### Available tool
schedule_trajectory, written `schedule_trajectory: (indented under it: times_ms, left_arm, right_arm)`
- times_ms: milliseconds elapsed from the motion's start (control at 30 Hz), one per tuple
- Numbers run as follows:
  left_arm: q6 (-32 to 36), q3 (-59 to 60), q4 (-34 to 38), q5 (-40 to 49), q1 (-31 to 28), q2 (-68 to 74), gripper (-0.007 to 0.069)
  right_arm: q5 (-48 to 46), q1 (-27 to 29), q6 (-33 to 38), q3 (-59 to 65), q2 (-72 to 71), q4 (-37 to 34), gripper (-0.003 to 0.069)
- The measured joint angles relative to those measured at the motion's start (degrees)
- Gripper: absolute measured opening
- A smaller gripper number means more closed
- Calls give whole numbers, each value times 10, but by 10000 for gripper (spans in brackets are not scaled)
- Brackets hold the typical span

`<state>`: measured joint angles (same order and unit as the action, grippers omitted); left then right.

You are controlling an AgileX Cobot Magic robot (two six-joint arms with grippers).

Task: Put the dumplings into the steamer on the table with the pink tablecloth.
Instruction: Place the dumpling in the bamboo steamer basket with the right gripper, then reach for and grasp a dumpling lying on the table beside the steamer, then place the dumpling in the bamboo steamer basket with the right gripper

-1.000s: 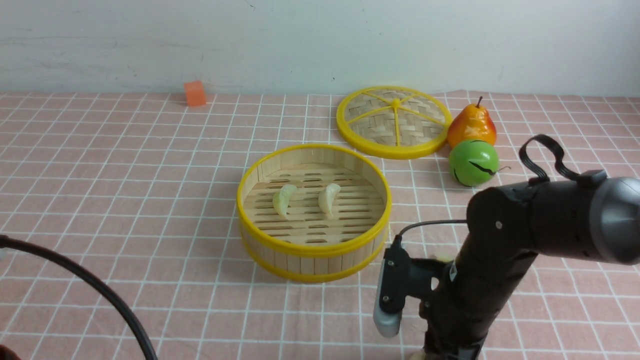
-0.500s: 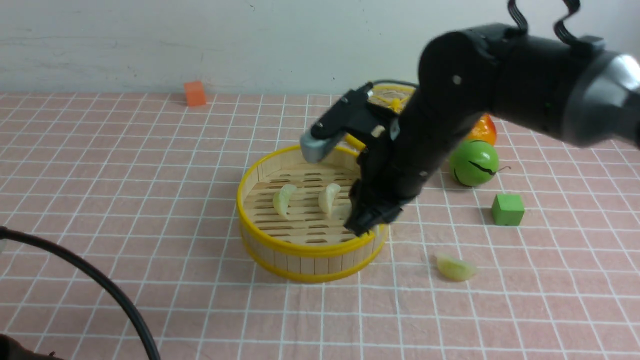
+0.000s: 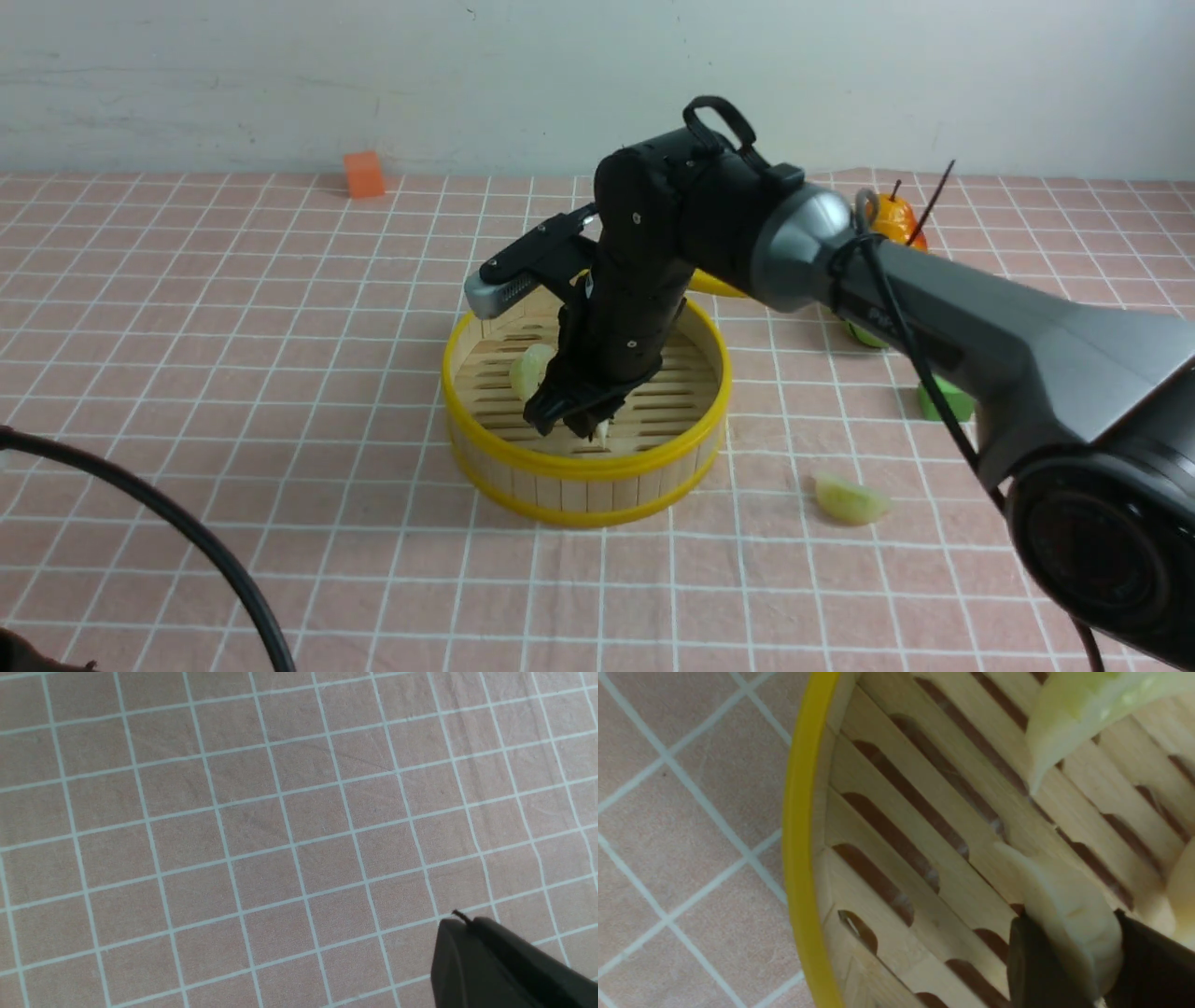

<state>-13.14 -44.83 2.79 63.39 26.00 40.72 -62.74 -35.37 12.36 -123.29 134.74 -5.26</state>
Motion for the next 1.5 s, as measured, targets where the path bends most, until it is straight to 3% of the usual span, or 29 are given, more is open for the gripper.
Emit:
schedule_trajectory:
  times_ms: [133, 233, 433, 700, 1000, 1233, 1500]
  left_arm:
    - [0, 0, -1, 0, 0, 0, -14]
    - [0, 0, -2, 0, 0, 0, -13]
    - [0, 0, -2, 0, 0, 0, -13]
    - [11, 0, -4, 0, 0, 0, -13]
    - [14, 0, -4, 0, 0, 0, -6]
    - [15, 0, -4, -6, 0, 0, -3]
    - [15, 0, -4, -7, 0, 0, 2]
  right_arm:
    - [-8, 0, 0, -2, 8, 0, 253]
    - [-23, 0, -9, -5, 5, 0, 364]
    - [-75, 0, -27, -27, -40, 4, 462]
    - [-80, 7, -40, 47, -195, 22, 470]
    - [-82, 109, -27, 312, -297, 41, 472]
    - [51, 135, 82, 424, -259, 42, 472]
    - [156, 135, 129, 425, -193, 58, 460]
